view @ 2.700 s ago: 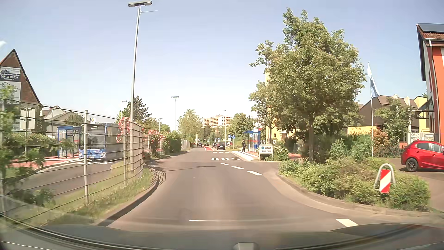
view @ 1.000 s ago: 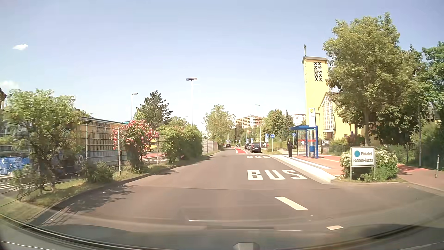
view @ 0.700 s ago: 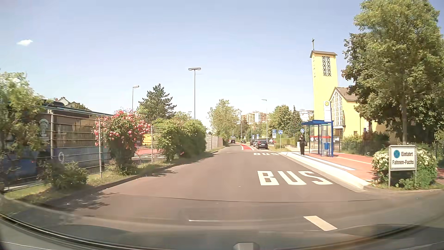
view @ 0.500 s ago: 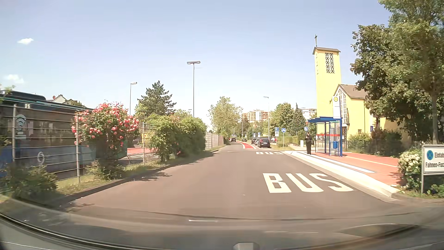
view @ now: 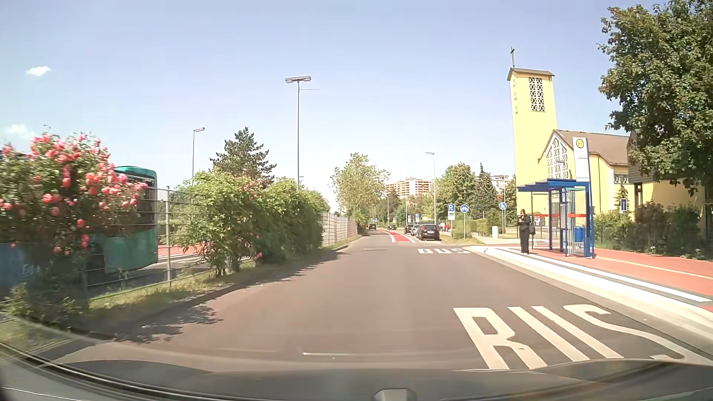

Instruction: Follow the waypoints while adhering to traffic rules and regulations

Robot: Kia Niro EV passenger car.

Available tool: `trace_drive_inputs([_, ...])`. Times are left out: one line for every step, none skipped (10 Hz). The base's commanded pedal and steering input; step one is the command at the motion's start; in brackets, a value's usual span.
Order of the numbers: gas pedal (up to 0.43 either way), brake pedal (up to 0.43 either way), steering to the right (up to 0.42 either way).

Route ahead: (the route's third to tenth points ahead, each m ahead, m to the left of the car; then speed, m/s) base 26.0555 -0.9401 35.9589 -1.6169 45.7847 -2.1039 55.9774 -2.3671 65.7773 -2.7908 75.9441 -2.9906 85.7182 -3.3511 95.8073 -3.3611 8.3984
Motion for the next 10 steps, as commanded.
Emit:
trace_drive_inputs([0.11, 0.0, 0.009])
trace_drive_inputs([0.11, 0.0, 0.009])
trace_drive_inputs([0.11, 0.0, 0.009])
trace_drive_inputs([0.11, 0.0, 0.009])
trace_drive_inputs([0.11, 0.0, 0.01])
trace_drive_inputs([0.118, 0.0, 0.01])
trace_drive_inputs([0.118, 0.0, 0.01])
trace_drive_inputs([0.118, 0.0, 0.01])
trace_drive_inputs([0.118, 0.0, 0.011])
trace_drive_inputs([0.118, 0.0, 0.012])
